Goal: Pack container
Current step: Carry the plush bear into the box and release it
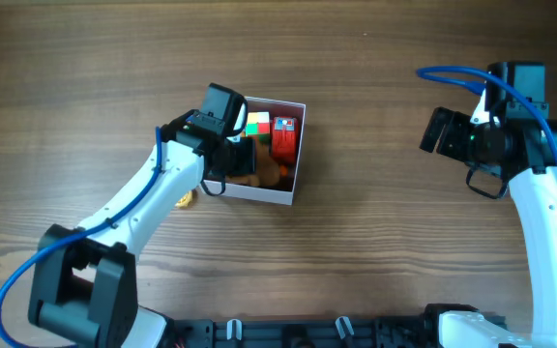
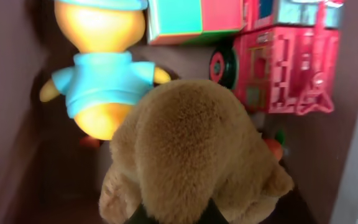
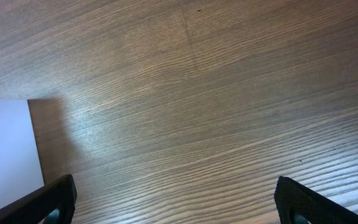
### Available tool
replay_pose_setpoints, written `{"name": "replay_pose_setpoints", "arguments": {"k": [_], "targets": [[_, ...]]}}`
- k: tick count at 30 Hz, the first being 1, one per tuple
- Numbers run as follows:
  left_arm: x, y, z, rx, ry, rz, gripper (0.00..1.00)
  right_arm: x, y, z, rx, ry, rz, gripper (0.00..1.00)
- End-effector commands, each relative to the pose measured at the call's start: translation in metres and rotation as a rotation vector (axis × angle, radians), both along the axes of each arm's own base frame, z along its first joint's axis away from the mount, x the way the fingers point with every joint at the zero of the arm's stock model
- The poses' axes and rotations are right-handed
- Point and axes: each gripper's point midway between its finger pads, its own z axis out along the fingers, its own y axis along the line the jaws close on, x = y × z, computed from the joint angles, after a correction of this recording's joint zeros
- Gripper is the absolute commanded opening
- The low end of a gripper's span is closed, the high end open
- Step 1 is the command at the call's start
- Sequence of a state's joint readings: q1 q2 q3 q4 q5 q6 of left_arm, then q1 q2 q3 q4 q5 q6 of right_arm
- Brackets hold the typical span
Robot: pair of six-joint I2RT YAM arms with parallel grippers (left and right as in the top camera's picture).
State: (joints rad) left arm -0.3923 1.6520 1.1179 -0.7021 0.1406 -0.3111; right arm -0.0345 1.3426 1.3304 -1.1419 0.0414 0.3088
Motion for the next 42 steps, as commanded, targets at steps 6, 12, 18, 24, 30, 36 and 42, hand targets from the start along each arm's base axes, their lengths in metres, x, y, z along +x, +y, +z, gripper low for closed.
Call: {"name": "replay_pose_setpoints", "arguments": {"k": [6,12,18,24,30,36,42], "targets": [[-0.002,0.0,-0.018,0.008,0.044,-0.016,0.95,0.0,0.002,0.0,0.005,0.004,0.019,1.0],[0.006,0.013,-0.003,0.068,-0.029,0.012,1.0,0.0,0.002,0.0,0.005,0.003,0.019,1.0],[0.009,0.014,0.042,0.026,-0.155,0.019,1.0,0.0,0.002,0.0,0.005,0.003,0.019,1.0],[-0.002,0.021,0.057,0.066,-0.181,-0.031,0.27,0.001,0.002,0.0,0.005,0.0,0.02,1.0],[0.0,0.011,0.03,0.192,-0.18,-0.199,0.08,0.001,0.002,0.0,0.005,0.001,0.019,1.0],[0.001,0.006,0.003,0.222,-0.124,-0.22,0.13,0.001,0.001,0.0,0.004,0.0,0.02,1.0],[-0.01,0.0,-0.054,0.22,0.035,-0.253,0.1,0.001,0.001,0.0,0.005,0.0,0.019,1.0]]}}
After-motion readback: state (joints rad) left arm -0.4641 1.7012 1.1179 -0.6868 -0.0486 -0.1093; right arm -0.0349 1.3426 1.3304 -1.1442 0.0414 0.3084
